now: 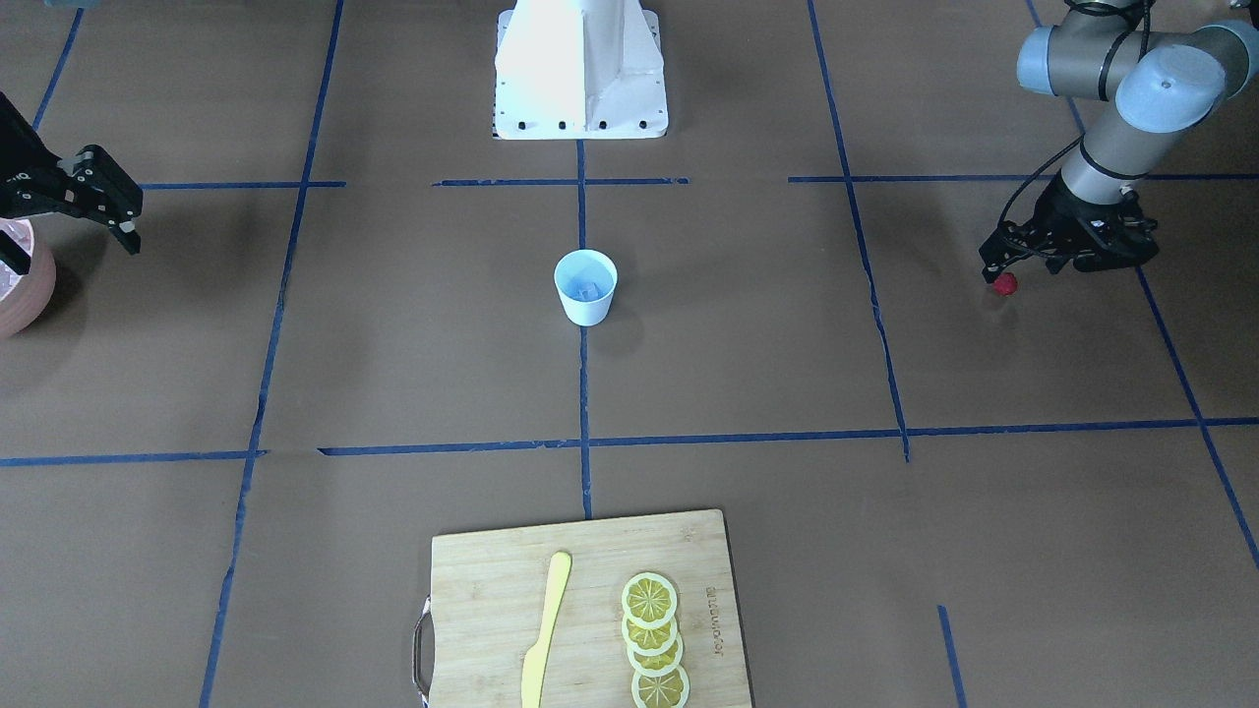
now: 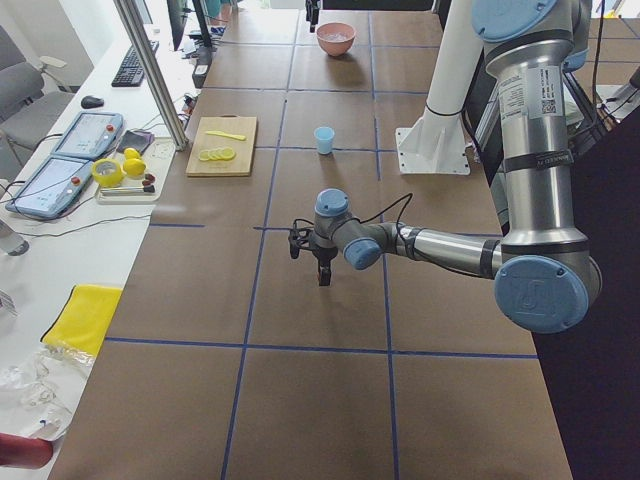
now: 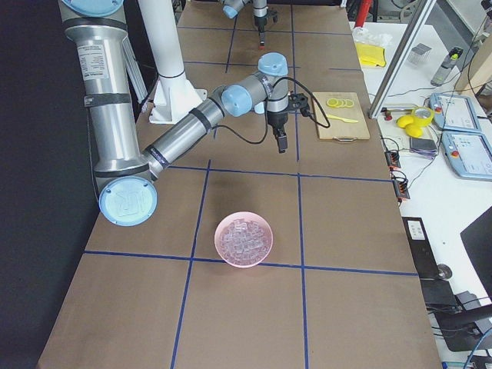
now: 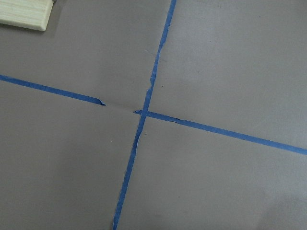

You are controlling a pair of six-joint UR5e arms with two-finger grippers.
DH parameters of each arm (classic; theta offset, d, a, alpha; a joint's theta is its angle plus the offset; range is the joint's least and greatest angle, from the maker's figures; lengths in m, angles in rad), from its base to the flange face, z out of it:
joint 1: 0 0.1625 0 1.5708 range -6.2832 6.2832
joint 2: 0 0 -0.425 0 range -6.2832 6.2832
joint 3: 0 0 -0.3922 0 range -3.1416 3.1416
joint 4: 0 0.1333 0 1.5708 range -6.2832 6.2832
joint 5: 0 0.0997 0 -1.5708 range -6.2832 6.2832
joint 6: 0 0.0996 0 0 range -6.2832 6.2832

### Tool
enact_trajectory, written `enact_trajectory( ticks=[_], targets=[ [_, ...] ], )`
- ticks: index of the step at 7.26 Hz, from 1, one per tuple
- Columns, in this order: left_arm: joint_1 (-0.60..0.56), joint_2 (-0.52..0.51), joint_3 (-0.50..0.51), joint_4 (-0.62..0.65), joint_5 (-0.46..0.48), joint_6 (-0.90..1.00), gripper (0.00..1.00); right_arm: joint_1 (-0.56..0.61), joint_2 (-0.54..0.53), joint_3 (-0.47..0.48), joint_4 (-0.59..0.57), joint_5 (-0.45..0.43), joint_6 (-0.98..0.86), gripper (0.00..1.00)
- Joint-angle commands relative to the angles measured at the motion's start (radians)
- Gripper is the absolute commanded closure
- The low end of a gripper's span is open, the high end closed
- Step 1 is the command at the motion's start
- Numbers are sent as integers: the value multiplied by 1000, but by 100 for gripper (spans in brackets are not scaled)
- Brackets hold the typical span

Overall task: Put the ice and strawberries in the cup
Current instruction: 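Lower the left gripper onto the red strawberry and grasp it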

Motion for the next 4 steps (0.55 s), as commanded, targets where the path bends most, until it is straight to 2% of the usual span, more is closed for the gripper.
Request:
enact_trajectory(
  ticks=[1, 4],
  targets=[
    [4, -33, 46, -14, 7, -2, 0, 2, -5, -2, 5, 1, 2, 1],
    [2, -26, 47, -20, 5, -5, 2, 2, -3, 0, 5, 1, 2, 1]
  ],
)
